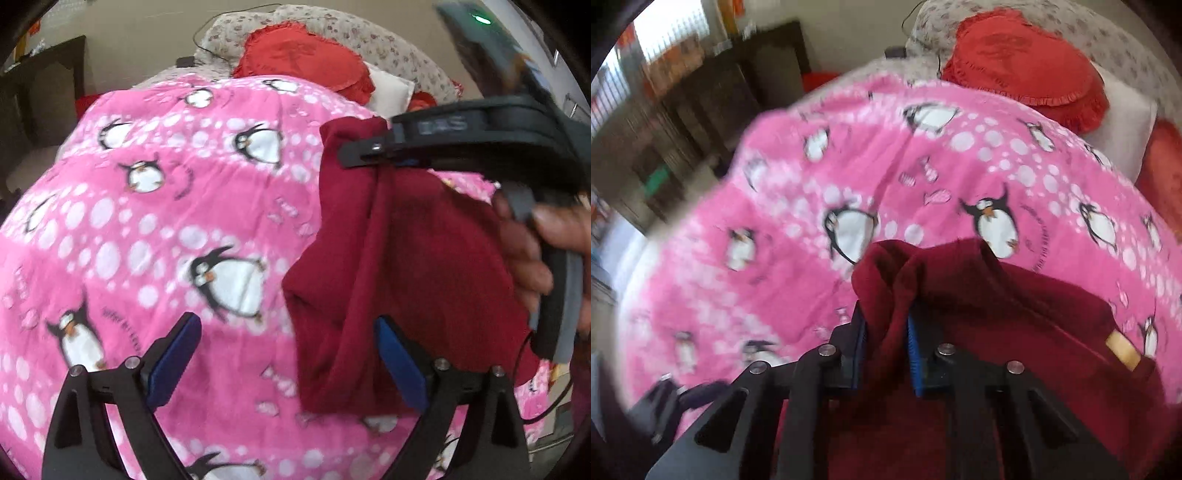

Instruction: Fold small clothes

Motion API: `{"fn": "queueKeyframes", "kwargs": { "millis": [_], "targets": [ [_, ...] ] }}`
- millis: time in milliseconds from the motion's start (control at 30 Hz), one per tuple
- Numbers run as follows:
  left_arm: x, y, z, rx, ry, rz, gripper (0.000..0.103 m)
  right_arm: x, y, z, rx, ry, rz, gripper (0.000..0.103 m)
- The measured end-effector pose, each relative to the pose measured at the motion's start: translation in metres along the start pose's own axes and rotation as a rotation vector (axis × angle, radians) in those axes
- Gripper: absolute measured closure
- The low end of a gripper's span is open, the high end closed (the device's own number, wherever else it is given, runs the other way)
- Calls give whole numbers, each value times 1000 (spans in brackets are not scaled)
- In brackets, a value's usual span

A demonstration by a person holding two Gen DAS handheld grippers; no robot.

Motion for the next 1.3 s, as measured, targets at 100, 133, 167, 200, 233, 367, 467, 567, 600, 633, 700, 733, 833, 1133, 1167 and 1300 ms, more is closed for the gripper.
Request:
{"fn": "queueKeyframes", "kwargs": {
  "millis": [100, 133, 167, 200, 233, 367, 467, 567, 600, 633, 700, 733, 833, 1133, 1167, 1300],
  "targets": [
    [-12, -6, 6, 1, 14, -24, 6, 22, 1, 14, -50, -65, 20, 103],
    [-16, -5, 8, 3, 14, -31, 6, 26, 3, 15, -58, -73, 24, 103],
    [-19, -5, 8, 8, 15, -33, 7, 31, 4, 17, -69, -86, 29, 103],
    [-20, -5, 9, 10, 18, -29, 9, 32, 4, 19, -72, -94, 31, 103],
    [-21, -6, 10, 6, 29, -24, 23, 34, 4, 20, -72, -99, 32, 103],
    [-21, -6, 19, 22, 110, -34, 71, 34, 8, 24, -68, -101, 23, 103],
    [-18, -2, 28, -26, 78, -6, 77, 29, 10, 24, -74, -99, 17, 103],
    [-16, 2, 35, -43, 65, 3, 78, 22, 6, 20, -92, -95, 7, 103],
    [-18, 1, 36, -44, 65, 2, 78, 17, 4, 18, -94, -89, -3, 97],
    [-18, 3, 37, -42, 65, 0, 78, 14, 3, 16, -93, -83, -8, 91],
    [-19, 2, 41, -39, 64, -2, 78, 5, 0, 11, -80, -47, -19, 85],
    [-20, 2, 42, -39, 62, -3, 78, -1, -1, 7, -69, -29, -28, 83],
    [-20, 4, 42, -51, 51, -3, 78, -12, -3, -1, -52, 2, -42, 77],
    [-17, -4, 58, -77, 13, -11, 80, -14, 2, 6, -25, -2, -39, 103],
    [-14, -5, 62, -87, 7, -9, 80, -7, 4, 9, -28, -12, -24, 103],
    [6, -13, 88, -140, -5, 16, 81, 28, 9, 17, -14, -42, 39, 103]
  ]
}}
Point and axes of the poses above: each gripper's, at about its wrist camera, not at the fingertips, and x roughly against the way its jaws point, z to its right, y to its underside, the point moved 2 cm from there along -x, roughly the way its jaws point, and after that the axes turned 7 degrees about -x, right-handed, at the moved point
